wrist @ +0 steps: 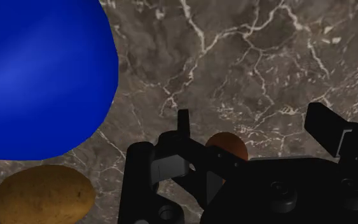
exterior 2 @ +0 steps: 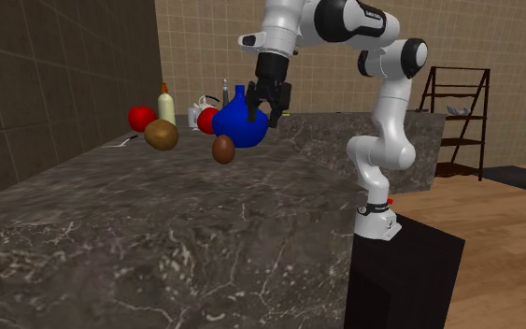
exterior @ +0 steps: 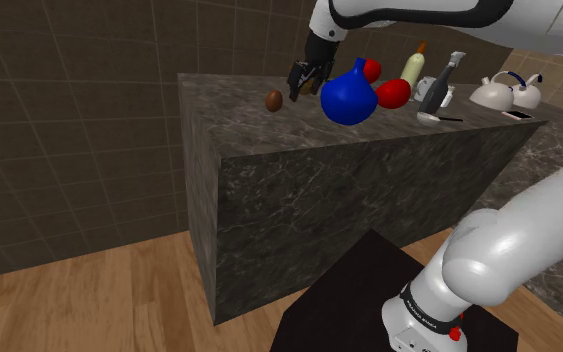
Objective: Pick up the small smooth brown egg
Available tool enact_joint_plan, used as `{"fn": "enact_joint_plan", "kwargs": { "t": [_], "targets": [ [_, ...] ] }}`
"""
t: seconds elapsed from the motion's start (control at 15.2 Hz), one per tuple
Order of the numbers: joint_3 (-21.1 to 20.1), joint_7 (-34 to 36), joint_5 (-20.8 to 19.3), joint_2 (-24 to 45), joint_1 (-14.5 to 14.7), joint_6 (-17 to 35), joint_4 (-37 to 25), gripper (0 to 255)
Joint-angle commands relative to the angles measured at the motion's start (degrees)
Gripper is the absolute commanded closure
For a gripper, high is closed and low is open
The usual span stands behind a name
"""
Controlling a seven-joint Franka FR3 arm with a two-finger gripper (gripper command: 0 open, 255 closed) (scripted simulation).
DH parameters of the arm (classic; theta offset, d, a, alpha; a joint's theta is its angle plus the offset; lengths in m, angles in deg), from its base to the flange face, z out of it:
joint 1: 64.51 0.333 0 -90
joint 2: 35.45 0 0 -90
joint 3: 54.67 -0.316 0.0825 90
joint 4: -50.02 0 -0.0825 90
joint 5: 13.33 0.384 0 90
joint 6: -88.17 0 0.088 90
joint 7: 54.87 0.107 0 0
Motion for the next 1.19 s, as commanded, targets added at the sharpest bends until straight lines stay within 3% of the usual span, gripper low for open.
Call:
{"fn": "enact_joint_plan", "kwargs": {
  "t": [0.0, 0.46, 1.06, 1.12],
  "targets": [
    [-0.1, -0.2, -0.3, 4.5, 0.0, 0.6, -4.0, 0],
    [-0.3, -0.9, -1.2, 19.7, 0.2, -0.7, -20.8, 0],
    [-0.2, -0.5, -1.3, 19.0, 0.1, 5.3, -14.1, 0],
    [-0.2, -0.6, -1.3, 19.1, 0.1, 5.3, -14.2, 255]
  ]
}}
